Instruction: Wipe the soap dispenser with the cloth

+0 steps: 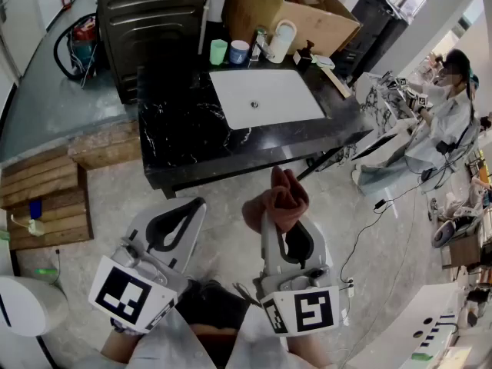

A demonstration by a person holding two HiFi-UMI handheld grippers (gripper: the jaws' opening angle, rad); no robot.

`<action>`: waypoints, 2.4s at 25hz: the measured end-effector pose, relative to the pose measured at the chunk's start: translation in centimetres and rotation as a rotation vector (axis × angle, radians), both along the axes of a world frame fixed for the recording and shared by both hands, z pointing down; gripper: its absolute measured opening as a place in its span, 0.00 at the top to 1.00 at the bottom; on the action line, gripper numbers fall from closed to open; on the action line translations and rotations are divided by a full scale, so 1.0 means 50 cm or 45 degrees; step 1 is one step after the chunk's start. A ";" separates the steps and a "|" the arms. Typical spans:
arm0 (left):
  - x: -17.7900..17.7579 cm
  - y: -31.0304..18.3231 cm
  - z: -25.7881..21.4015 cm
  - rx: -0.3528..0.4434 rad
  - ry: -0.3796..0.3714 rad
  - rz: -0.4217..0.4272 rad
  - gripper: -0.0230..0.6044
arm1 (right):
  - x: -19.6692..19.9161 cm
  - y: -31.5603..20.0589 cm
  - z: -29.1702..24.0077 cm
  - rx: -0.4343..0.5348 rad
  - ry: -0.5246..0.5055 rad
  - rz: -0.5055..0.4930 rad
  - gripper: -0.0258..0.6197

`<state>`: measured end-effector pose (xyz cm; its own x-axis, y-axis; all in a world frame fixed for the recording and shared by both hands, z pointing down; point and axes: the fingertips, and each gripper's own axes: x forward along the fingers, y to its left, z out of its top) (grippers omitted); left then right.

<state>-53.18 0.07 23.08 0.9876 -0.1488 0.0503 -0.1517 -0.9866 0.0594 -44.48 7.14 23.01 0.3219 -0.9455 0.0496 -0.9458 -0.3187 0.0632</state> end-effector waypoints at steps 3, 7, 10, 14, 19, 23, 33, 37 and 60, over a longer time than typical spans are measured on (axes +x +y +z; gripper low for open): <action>0.000 0.002 -0.001 0.008 0.001 0.008 0.96 | -0.001 0.001 0.002 -0.006 -0.001 0.002 0.84; -0.001 0.005 0.001 0.005 -0.002 0.013 0.96 | -0.001 0.005 0.003 -0.011 -0.004 0.009 0.84; -0.004 0.007 -0.001 0.006 0.000 0.019 0.96 | -0.003 0.007 0.001 -0.009 -0.009 0.020 0.84; -0.011 0.007 0.001 0.004 0.003 0.036 0.96 | -0.006 0.010 0.004 -0.010 -0.020 0.046 0.84; -0.022 -0.001 0.004 -0.006 0.011 0.070 0.96 | -0.019 0.015 0.005 -0.016 -0.018 0.094 0.84; -0.031 -0.003 0.003 -0.001 0.024 0.108 0.96 | -0.030 0.027 0.007 -0.017 -0.015 0.144 0.84; -0.033 0.019 0.016 -0.022 0.052 0.222 0.96 | -0.034 0.080 0.020 -0.033 0.000 0.301 0.84; -0.009 0.032 0.014 -0.012 0.056 0.250 0.96 | -0.016 0.096 0.017 -0.026 0.009 0.331 0.84; 0.380 0.240 0.004 -0.007 0.037 0.190 0.96 | 0.374 0.280 0.026 -0.024 0.004 0.239 0.84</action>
